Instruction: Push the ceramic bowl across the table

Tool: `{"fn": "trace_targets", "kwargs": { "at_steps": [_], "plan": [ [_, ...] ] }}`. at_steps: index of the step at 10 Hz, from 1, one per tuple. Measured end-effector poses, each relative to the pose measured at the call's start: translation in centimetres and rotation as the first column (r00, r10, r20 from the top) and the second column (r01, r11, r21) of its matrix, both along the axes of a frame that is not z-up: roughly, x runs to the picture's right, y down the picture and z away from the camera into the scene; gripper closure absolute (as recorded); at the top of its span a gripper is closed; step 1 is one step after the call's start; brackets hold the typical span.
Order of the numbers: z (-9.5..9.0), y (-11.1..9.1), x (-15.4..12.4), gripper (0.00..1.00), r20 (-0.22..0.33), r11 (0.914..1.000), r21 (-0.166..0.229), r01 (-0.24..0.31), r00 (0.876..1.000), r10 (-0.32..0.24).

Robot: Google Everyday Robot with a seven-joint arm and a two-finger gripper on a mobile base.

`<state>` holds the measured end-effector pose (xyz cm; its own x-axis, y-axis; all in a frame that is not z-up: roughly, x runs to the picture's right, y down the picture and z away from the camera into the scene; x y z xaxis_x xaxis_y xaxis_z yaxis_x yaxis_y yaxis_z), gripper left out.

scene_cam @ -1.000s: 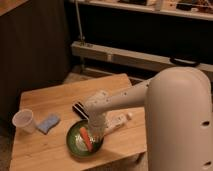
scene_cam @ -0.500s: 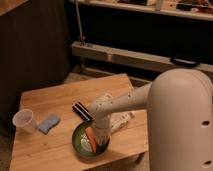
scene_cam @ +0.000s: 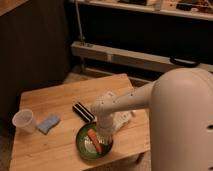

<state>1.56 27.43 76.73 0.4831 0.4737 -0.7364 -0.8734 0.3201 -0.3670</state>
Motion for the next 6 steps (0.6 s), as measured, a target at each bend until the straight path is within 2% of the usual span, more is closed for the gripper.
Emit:
{"fn": "trace_targets", "kwargs": {
  "at_steps": [1, 3, 5, 6],
  "plan": [
    [-0.6, -0.4, 1.7, 1.0, -0.026, 0.9999, -0.001, 0.013, 1.0, -0.013],
    [-0.6, -1.0, 3.2, 1.0, -0.05, 0.9998, 0.0, 0.02, 0.999, -0.02],
    [-0.1, -1.2, 3.7, 0.99, -0.05, 0.9996, 0.005, 0.027, 0.998, -0.027],
    [-0.1, -1.3, 3.9, 0.97, -0.033, 0.9997, 0.012, 0.019, 0.999, -0.019]
  ]
}}
